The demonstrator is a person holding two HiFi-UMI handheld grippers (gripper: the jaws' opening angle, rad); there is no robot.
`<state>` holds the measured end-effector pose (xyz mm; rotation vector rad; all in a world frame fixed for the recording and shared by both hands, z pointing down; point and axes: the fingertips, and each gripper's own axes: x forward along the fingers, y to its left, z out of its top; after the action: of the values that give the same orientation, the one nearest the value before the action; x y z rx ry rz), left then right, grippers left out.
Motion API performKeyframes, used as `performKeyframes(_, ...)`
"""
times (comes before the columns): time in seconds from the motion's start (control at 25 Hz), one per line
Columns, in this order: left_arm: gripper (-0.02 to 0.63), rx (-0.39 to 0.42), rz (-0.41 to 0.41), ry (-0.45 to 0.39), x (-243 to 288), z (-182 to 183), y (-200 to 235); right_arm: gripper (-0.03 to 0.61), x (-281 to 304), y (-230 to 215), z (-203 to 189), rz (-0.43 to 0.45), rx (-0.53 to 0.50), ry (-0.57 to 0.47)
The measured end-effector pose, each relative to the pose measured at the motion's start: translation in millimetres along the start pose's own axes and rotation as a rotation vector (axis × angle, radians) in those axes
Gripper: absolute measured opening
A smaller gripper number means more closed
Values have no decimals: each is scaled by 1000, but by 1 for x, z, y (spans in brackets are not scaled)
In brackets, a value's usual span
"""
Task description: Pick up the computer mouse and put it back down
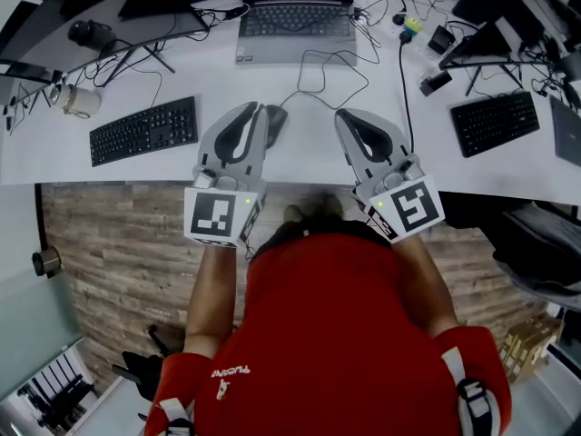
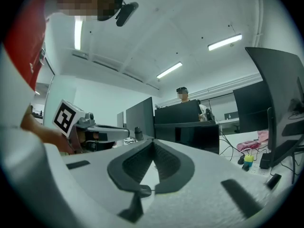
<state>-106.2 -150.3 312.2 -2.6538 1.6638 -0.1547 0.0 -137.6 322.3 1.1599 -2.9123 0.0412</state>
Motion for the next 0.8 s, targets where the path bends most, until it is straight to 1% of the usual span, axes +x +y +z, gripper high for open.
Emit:
performKeyframes(0.16,14,-7,-25,-133,-20,37,-13,3,-4,13,14,23,8,-37)
performKeyframes(0.24,11,-12,-31,-178,-28,48,-17,3,-7,22,20,36,7,-52)
performKeyframes(0.32,9,-17,-30,-204,-35,55,-21,3,-9,30,25,48,4,-67)
performKeyframes(0.4,9,-12,-33,-202,-40,56,-25,3,-12,37,29,60,0,-82)
performKeyframes(0.52,9,23,-60,-151,-49,42,-35,3,-15,47,35,74,-10,-97)
performKeyframes(0.6,9,36,-70,-139,-53,38,-40,3,-18,52,37,79,-18,-103)
performKeyframes(0.8,9,21,-71,-122,-58,30,-46,3,-24,55,38,81,-25,-107)
